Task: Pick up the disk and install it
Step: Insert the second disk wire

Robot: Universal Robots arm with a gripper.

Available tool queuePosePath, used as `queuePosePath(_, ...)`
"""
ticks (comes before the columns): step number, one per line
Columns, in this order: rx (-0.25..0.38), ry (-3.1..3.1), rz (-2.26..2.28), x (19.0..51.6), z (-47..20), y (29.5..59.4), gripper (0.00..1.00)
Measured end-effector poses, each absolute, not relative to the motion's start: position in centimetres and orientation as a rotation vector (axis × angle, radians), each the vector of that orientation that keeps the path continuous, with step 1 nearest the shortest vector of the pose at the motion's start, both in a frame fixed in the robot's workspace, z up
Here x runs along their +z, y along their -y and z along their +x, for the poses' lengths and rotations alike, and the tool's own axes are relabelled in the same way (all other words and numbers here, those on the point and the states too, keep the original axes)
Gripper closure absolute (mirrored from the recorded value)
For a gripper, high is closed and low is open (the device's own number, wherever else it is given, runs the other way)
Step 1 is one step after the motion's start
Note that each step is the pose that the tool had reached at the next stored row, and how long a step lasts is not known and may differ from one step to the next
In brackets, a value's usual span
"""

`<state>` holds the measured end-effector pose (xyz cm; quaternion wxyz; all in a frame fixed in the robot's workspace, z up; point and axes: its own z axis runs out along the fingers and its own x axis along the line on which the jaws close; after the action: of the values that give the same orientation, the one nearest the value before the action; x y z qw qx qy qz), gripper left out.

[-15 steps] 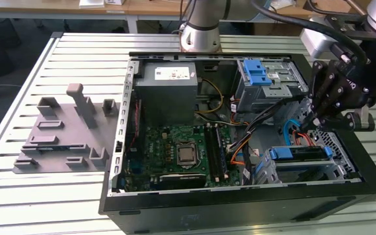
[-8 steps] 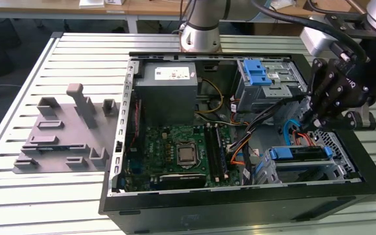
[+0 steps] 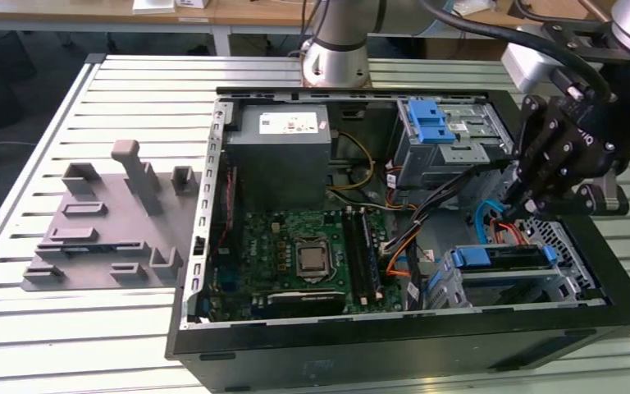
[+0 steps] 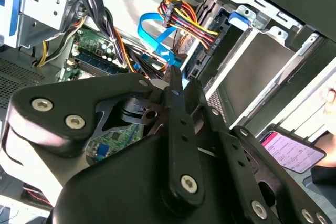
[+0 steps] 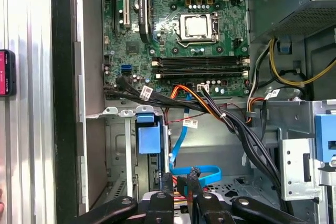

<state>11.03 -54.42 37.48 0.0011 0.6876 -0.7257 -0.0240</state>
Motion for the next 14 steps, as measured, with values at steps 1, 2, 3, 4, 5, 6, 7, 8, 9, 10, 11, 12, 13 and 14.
queuePosePath(1,-0.075,2.278,2.159,37.4,11.0,54.4,0.75)
queuePosePath(2,-0.075,2.278,2.158,37.4,11.0,54.3,0.75)
queuePosePath(3,-0.076,2.278,2.158,37.3,11.0,54.2,0.75)
queuePosePath(4,-0.077,2.278,2.158,37.2,11.0,54.1,0.75)
queuePosePath(5,-0.078,2.277,2.157,37.1,11.0,54.1,0.75)
queuePosePath(6,-0.079,2.277,2.157,37.0,11.0,54.0,0.75)
queuePosePath(7,-0.08,2.276,2.157,36.9,11.0,53.9,0.75)
queuePosePath(8,-0.081,2.276,2.156,36.8,11.0,53.9,0.75)
queuePosePath(9,-0.082,2.276,2.156,36.7,11.0,53.9,0.75)
queuePosePath(10,-0.083,2.275,2.155,36.6,11.0,53.8,0.75)
queuePosePath(11,-0.084,2.275,2.155,36.4,11.0,53.8,0.75)
queuePosePath(12,-0.085,2.274,2.154,36.3,11.0,53.8,0.75)
queuePosePath(13,-0.086,2.274,2.154,36.1,11.0,53.8,0.75)
queuePosePath(14,-0.087,2.273,2.153,35.9,11.0,53.7,0.75)
